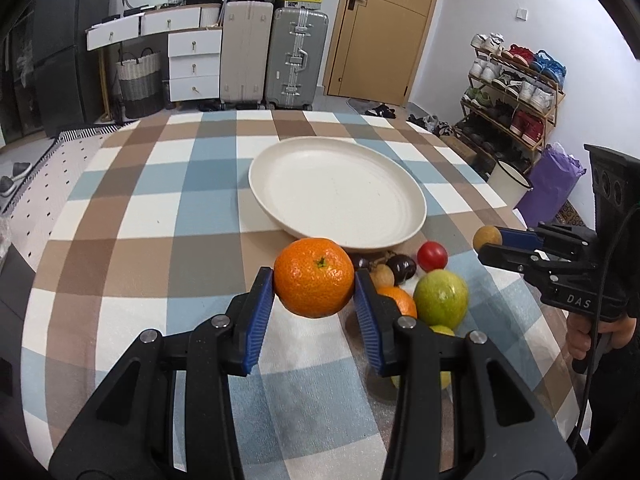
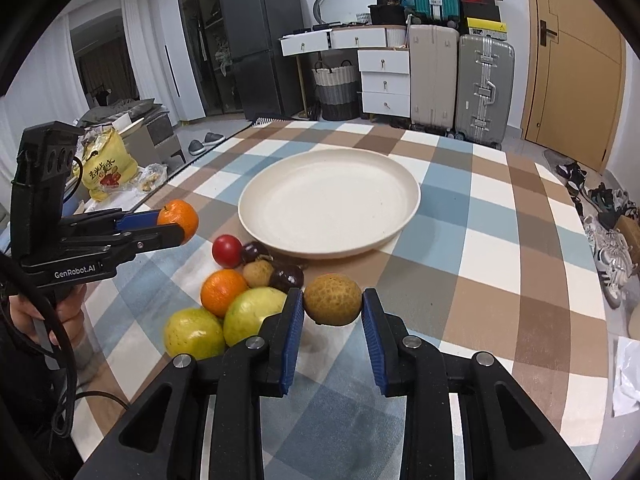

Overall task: Organize fruits
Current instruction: 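Carry the kiwi and orange onto the cream plate and open both tools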

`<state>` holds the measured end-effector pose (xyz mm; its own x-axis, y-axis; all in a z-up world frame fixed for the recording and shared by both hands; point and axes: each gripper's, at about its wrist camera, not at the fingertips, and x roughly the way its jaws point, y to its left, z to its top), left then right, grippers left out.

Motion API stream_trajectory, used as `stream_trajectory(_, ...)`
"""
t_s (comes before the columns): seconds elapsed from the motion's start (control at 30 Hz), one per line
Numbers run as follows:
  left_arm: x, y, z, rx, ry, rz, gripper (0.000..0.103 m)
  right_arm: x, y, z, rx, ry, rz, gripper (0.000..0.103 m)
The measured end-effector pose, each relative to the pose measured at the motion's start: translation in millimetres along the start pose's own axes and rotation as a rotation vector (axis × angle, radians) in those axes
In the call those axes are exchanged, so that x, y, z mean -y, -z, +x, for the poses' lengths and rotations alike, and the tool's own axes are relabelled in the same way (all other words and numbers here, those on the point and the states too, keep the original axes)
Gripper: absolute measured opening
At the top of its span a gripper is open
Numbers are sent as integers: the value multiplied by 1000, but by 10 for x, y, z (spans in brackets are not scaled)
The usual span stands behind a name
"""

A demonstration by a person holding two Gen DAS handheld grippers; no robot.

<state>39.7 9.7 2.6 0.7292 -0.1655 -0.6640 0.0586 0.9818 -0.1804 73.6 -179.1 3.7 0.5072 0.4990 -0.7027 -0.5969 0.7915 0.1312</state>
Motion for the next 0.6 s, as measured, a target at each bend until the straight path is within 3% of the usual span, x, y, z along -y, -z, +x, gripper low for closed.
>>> stream_trajectory(0.6, -46, -452, 235, 49, -42, -4, 38, 29, -384, 129, 62, -47, 62, 30)
